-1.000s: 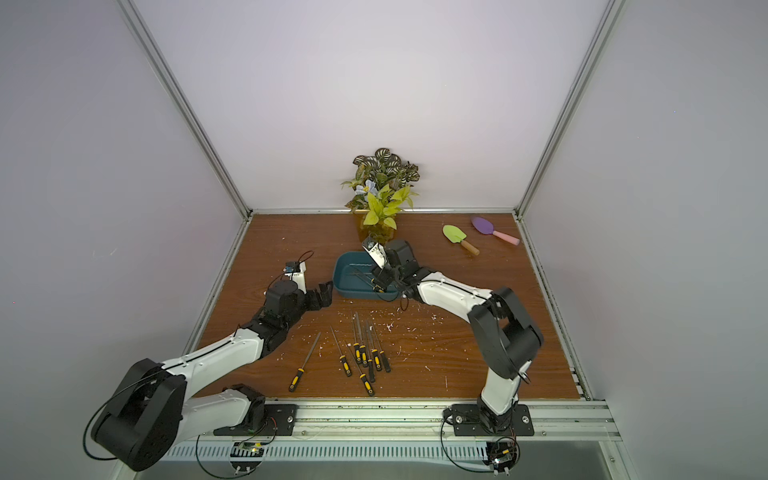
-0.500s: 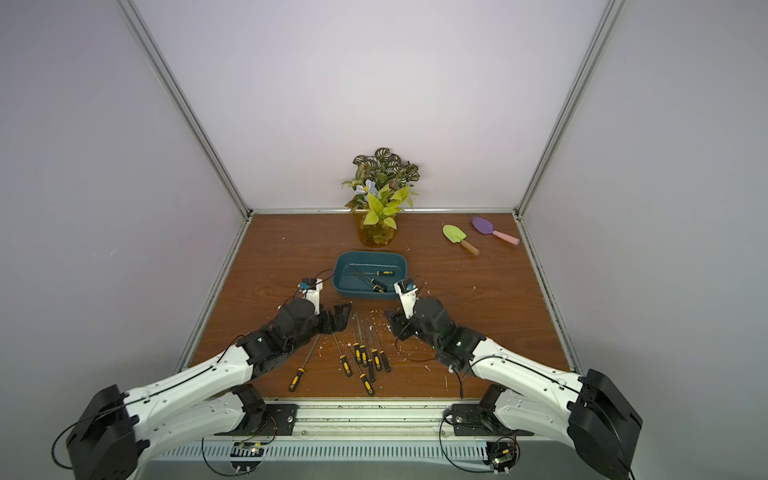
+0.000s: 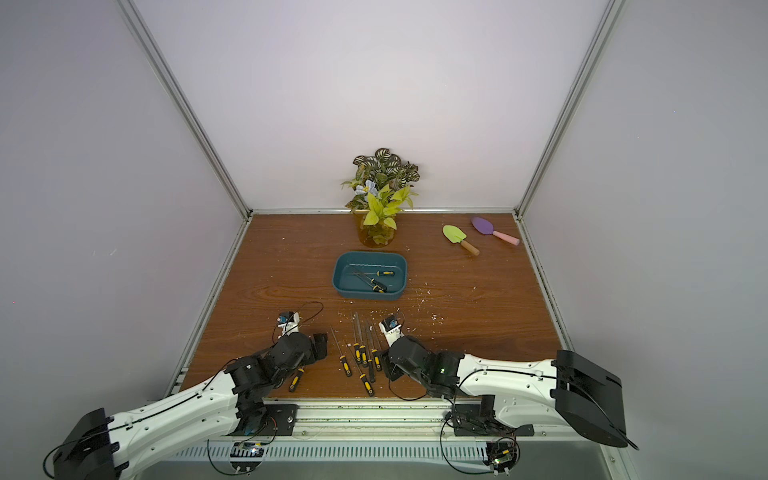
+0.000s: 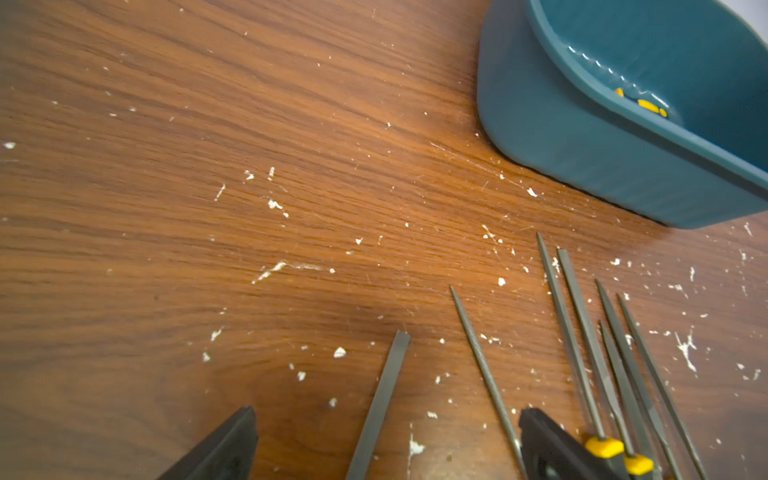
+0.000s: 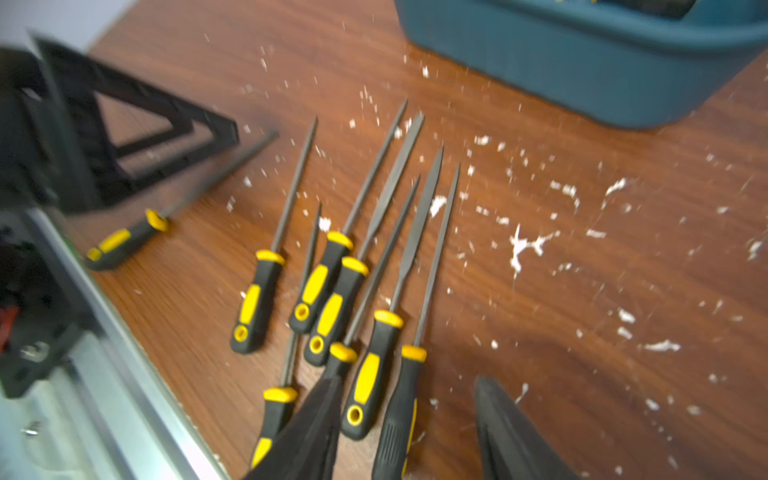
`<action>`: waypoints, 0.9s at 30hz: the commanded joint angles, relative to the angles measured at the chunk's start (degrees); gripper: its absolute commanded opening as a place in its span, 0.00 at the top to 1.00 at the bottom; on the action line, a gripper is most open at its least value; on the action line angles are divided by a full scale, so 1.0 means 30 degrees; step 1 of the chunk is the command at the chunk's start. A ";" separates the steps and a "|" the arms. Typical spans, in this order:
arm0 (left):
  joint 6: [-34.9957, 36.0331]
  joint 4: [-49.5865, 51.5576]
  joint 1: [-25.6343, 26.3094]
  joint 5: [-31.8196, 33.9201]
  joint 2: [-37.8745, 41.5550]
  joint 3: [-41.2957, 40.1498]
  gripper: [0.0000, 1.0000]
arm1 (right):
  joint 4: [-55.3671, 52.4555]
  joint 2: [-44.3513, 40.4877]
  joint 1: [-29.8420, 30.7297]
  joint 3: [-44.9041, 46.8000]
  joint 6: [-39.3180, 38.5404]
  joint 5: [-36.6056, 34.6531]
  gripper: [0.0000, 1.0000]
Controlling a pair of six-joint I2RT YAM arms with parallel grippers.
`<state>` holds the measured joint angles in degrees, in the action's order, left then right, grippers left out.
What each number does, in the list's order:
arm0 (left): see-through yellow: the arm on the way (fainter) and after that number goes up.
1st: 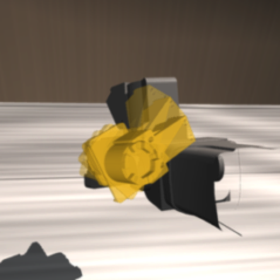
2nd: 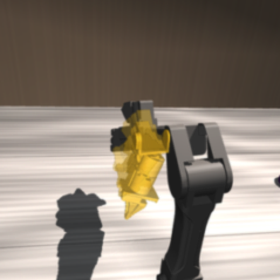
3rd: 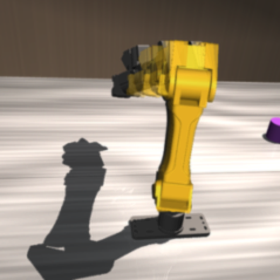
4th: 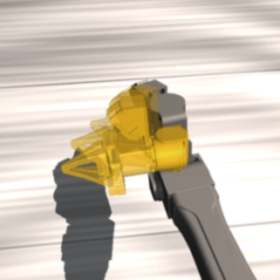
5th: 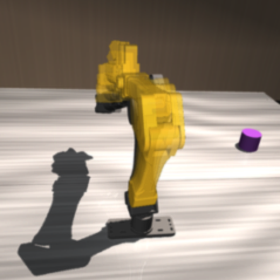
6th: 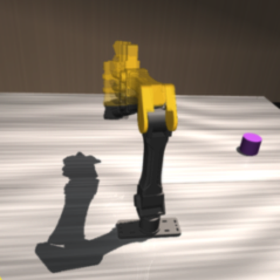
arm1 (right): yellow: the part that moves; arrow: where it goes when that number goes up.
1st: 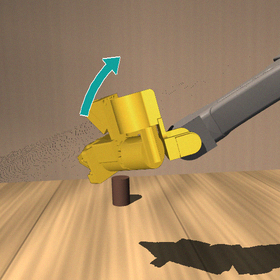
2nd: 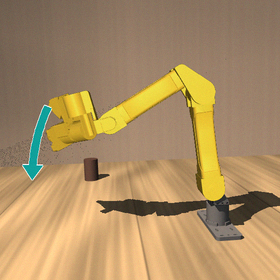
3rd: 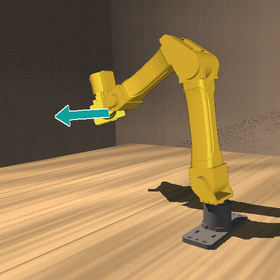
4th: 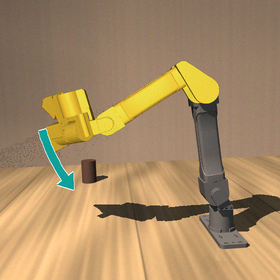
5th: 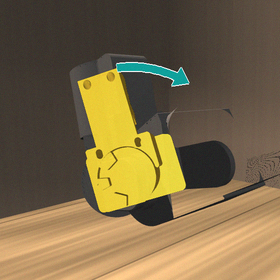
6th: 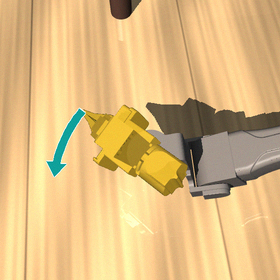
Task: Put the file tool into the storage box
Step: Pick up the file tool from the center of the board.
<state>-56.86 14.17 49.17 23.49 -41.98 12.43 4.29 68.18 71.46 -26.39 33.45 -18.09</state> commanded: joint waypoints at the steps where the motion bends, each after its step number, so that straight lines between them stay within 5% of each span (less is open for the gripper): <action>1: 0.0349 0.0024 0.0164 0.0181 -0.0033 0.0094 0.00 | 0.0119 0.0281 0.0106 0.0189 0.0987 -0.1357 0.45; 13: 0.2369 -0.6294 0.0164 -0.2287 -0.1594 -0.0743 0.00 | 0.0181 0.2519 0.0930 0.0268 0.2987 -0.1353 0.52; 27: 0.4097 -0.7157 0.0168 -0.1600 -0.4405 0.1427 0.00 | -0.1407 0.3382 0.0987 -0.0979 0.2066 -0.2993 0.57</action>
<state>-46.26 -6.02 49.19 17.87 -54.89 15.90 2.39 77.19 74.26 -26.79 41.19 -25.28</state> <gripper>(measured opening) 0.998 0.427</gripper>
